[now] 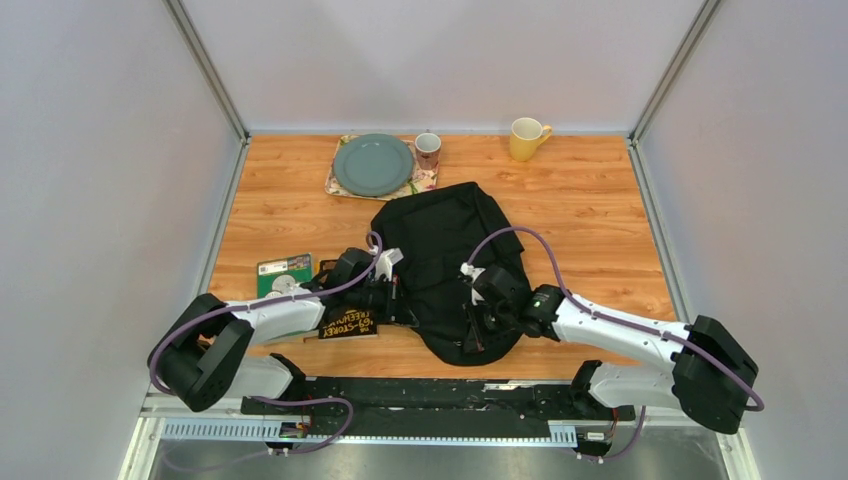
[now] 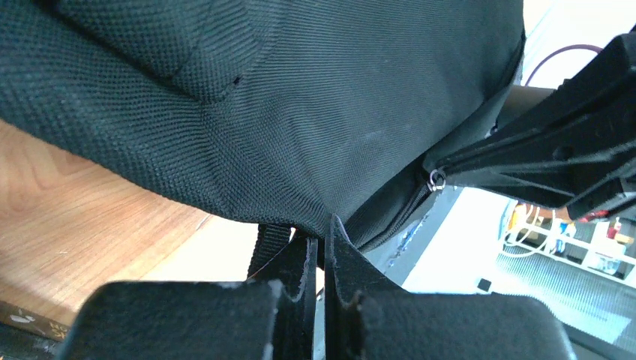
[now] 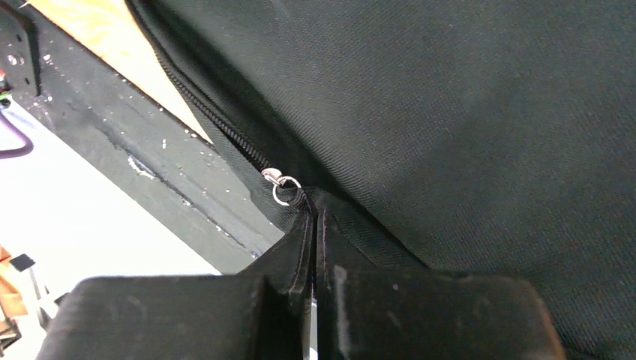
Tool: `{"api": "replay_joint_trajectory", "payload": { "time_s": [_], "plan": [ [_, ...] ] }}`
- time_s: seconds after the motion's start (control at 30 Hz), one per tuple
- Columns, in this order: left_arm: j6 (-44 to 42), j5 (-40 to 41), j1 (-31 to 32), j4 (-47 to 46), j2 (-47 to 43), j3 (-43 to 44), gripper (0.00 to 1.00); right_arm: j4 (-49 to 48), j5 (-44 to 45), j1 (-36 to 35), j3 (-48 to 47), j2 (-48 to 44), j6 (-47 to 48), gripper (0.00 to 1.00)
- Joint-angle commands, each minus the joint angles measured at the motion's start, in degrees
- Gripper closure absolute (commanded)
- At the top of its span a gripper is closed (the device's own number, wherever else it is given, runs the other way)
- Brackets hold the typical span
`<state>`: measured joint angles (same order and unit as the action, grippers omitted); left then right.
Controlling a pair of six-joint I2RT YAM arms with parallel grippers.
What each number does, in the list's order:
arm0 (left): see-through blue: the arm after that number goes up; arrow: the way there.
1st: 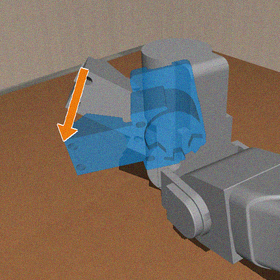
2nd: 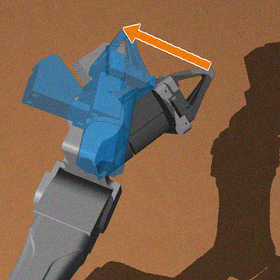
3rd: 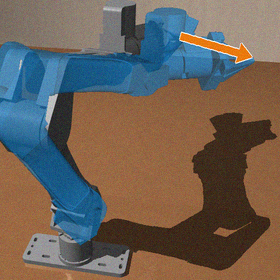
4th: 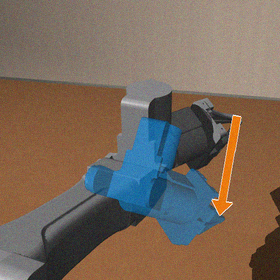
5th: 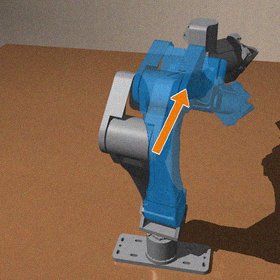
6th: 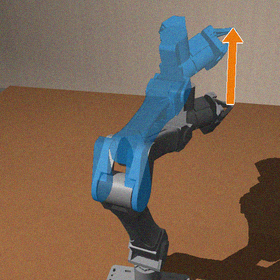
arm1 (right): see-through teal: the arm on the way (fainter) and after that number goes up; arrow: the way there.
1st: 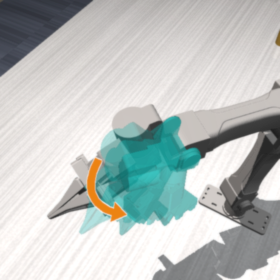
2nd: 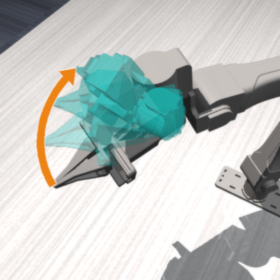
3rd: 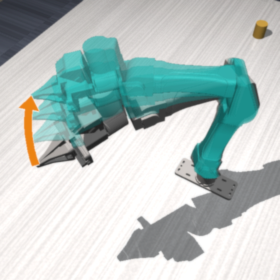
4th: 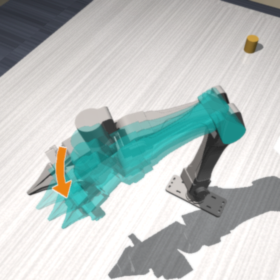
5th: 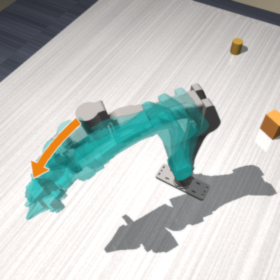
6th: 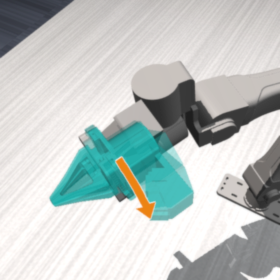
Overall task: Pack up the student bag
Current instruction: Unzip the student bag at the center of the board.
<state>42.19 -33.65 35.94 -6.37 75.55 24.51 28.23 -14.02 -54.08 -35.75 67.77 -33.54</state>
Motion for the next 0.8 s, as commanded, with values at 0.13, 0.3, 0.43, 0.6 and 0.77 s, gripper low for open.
{"api": "replay_joint_trajectory", "payload": {
  "time_s": [0.13,0.3,0.43,0.6,0.77],
  "plan": [
    [-8.0,1.1,-2.7,7.6,-2.4,3.6,1.0,18.2,13.3,1.1,-3.1,-2.6,-2.2,1.0],
    [-8.0,0.8,-2.9,8.7,-2.2,4.5,0.99,16.4,13.0,0.6,-3.5,-6.8,-1.9,1.0],
    [-4.2,-3.9,-2.9,6.7,-3.3,4.1,0.61,9.2,4.9,-1.0,-3.1,-7.7,-1.0,1.0],
    [5.0,-7.6,-2.5,-2.7,-8.1,1.2,0.26,3.9,1.1,-4.6,-3.5,-3.7,-1.4,1.0],
    [11.0,-5.1,0.4,-2.7,-12.6,-1.8,0.25,-0.2,1.4,-7.6,-4.4,0.3,-2.4,1.0]
  ]
}}
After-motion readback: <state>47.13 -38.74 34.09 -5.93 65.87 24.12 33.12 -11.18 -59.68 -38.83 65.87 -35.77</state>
